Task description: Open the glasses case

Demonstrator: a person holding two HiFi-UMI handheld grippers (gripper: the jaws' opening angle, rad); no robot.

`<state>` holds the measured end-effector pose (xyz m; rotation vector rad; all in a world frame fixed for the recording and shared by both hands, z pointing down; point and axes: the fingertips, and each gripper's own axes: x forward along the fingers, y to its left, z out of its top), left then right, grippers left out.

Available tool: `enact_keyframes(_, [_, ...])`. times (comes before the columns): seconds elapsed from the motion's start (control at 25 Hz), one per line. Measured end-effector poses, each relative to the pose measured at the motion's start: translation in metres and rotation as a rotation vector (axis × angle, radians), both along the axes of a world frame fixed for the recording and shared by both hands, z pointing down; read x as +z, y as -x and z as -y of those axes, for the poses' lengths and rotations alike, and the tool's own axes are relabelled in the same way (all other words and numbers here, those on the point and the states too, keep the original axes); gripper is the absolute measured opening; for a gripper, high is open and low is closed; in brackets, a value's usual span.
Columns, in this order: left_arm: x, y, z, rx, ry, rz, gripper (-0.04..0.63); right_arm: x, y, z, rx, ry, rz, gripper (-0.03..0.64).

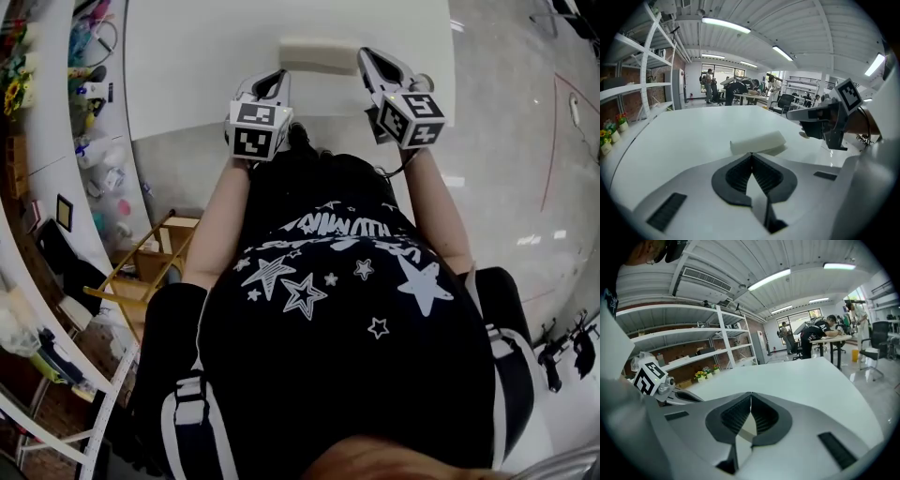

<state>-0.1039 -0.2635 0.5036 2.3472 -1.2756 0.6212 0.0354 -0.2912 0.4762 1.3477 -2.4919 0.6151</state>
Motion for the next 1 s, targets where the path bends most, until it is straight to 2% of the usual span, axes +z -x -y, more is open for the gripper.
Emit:
enact_keyframes(0.16, [0.016,-0.006,0.000,0.022,0.051,0.014,0.012,0.007,-0.007,-0.001,0.029,0.024,-0.003,0.008])
enact_keyframes(0.44, [0.030,-0.009,0.012,-0.001,0.113,0.040,0.012,0.011,-0.017,0.005,0.039,0.035,-0.005,0.008])
enact_keyframes(0.8, [0.040,-0.007,0.020,-0.038,0.165,0.087,0.012,0.014,-0.026,0.017,-0.024,0.052,-0.017,0.008])
enact_keyframes(1.0, [0.041,-0.009,0.021,-0.064,0.176,0.083,0.012,0.018,-0.025,0.021,-0.060,0.057,-0.028,0.008])
